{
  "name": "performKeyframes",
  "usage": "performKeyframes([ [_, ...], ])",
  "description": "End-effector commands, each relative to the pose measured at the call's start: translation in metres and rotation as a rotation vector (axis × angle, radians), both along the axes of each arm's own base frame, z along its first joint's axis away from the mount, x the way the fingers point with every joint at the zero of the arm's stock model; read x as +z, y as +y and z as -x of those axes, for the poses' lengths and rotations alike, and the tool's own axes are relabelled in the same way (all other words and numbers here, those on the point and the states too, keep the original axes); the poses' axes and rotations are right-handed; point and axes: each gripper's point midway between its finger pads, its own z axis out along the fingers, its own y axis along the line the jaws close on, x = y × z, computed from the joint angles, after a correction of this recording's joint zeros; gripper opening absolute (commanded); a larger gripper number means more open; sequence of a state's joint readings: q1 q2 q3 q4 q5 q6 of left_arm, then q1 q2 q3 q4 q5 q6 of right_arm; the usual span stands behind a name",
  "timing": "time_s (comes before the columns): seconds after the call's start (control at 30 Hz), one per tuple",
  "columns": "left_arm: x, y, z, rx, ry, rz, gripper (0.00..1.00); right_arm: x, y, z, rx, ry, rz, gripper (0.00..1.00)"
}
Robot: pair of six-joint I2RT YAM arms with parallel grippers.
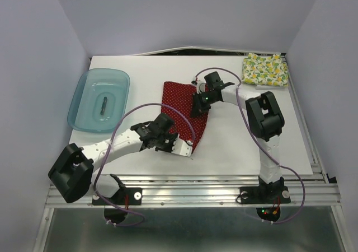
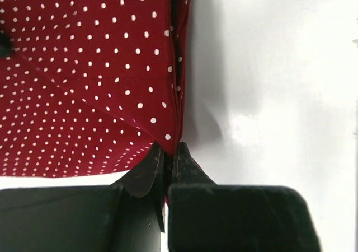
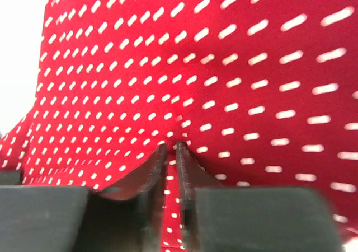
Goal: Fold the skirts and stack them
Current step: Fold the skirt
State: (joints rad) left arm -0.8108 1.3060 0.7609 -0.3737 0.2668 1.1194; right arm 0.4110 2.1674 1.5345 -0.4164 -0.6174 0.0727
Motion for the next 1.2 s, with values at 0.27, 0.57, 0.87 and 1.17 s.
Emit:
performKeyframes([
  [0.27,0.035,-0.016,0.049,-0.058,0.292,0.006,0.00,0.063,0.015,-0.096,-0.028,-0.327,0.033,0.53],
  [0.57,0.044,-0.025,0.061,-0.056,0.417,-0.002,0.00,0.008,0.029,-0.138,-0.087,-0.300,0.051,0.51],
  [0.87,0.071,-0.048,0.009,0.028,0.410,0.066,0.00,-0.025,0.035,-0.080,0.050,-0.139,-0.044,0.32],
  [1.17,0.090,-0.056,-0.078,0.155,0.340,0.114,0.00,-0.021,0.033,-0.032,0.143,-0.069,-0.128,0.30],
])
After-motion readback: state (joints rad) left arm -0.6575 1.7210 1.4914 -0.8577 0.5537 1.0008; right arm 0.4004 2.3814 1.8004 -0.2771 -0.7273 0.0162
